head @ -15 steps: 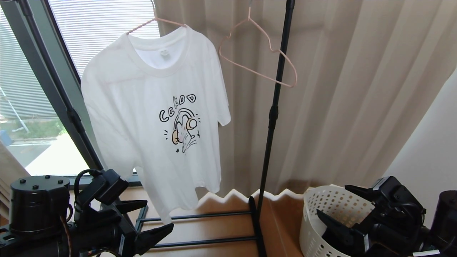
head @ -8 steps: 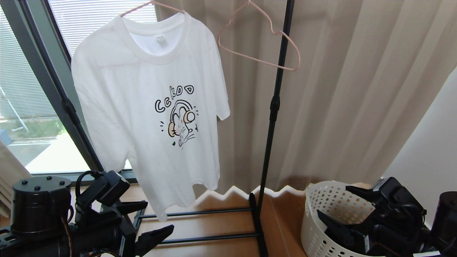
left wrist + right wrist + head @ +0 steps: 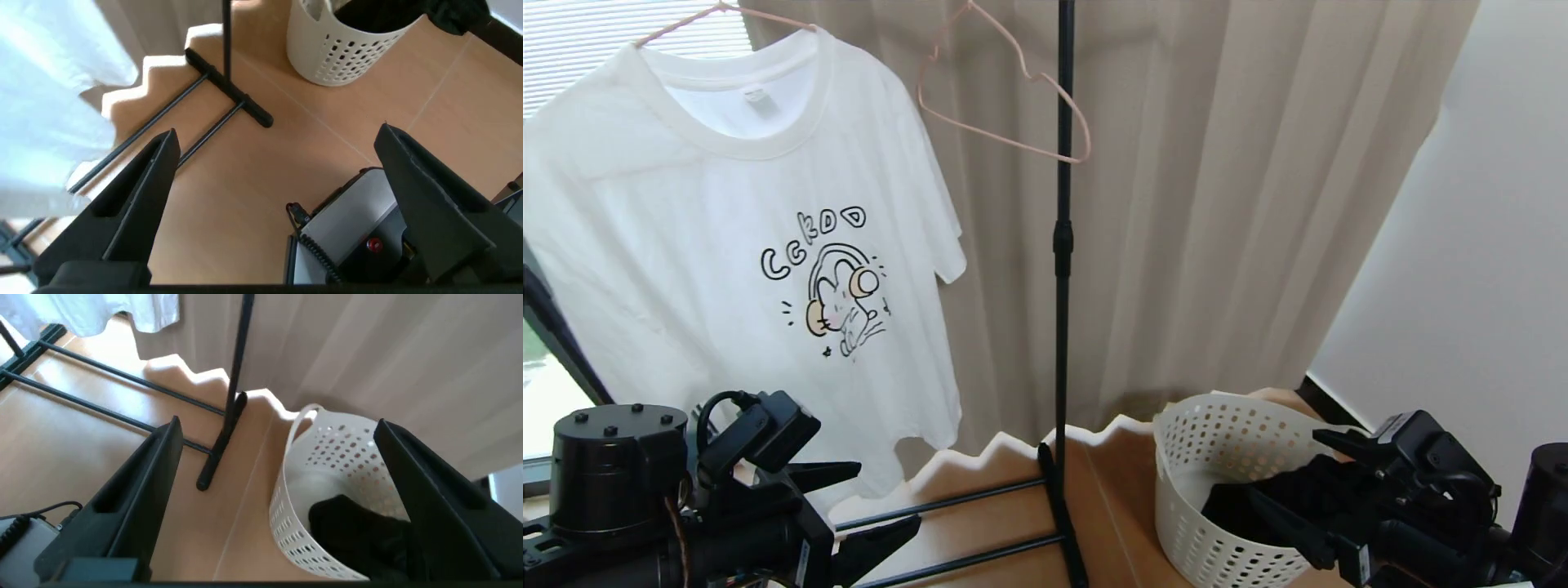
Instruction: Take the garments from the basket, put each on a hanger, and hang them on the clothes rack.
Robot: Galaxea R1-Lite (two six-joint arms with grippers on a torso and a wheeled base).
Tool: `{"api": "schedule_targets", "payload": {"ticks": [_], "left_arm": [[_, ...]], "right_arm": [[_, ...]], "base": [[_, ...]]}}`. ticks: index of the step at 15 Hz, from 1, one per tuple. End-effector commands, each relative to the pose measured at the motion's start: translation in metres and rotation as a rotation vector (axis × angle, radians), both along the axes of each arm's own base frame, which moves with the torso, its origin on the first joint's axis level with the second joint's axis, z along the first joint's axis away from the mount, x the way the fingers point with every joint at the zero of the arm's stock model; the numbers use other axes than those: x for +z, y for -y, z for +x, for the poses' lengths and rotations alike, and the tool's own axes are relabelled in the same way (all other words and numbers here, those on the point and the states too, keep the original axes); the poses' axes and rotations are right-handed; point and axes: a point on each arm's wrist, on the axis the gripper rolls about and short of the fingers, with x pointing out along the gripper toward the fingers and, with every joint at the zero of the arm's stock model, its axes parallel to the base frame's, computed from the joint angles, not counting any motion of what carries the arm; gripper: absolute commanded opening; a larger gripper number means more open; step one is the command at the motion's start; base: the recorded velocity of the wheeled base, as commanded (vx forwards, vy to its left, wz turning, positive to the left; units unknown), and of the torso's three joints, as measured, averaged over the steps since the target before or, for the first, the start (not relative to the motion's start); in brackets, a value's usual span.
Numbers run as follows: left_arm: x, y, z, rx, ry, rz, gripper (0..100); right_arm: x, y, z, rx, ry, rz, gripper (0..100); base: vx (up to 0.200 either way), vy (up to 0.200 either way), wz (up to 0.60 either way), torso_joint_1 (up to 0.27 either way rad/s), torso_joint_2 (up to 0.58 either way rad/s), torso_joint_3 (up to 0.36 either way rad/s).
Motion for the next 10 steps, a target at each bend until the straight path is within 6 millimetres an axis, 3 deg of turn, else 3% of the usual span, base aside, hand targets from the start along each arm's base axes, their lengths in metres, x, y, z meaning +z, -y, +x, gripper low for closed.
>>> {"api": "schedule_targets", "payload": {"ticks": [1, 5, 10], "left_arm": [[0.0000, 0.0001, 0.0000, 0.000, 0.000, 0.000, 100], [0.0000, 0.0004, -0.0001, -0.002, 0.000, 0.000, 100], [0.0001, 0.0008, 0.0012, -0.002, 0.000, 0.000, 100]], "right_arm": [[0.0004, 0.0000, 0.0000, -0.001, 0.002, 0.001, 100], [0.0004, 0.0000, 0.0000, 0.000, 0.003, 0.000, 100], [0.0001, 0.0001, -0.0003, 0.000, 0.002, -0.001, 100]], "base": [[0.000, 0.000, -0.60, 0.002, 0.00, -0.002], [0.000, 0.000, -0.60, 0.004, 0.00, 0.001], [0.000, 0.000, 0.00, 0.000, 0.00, 0.000]]}}
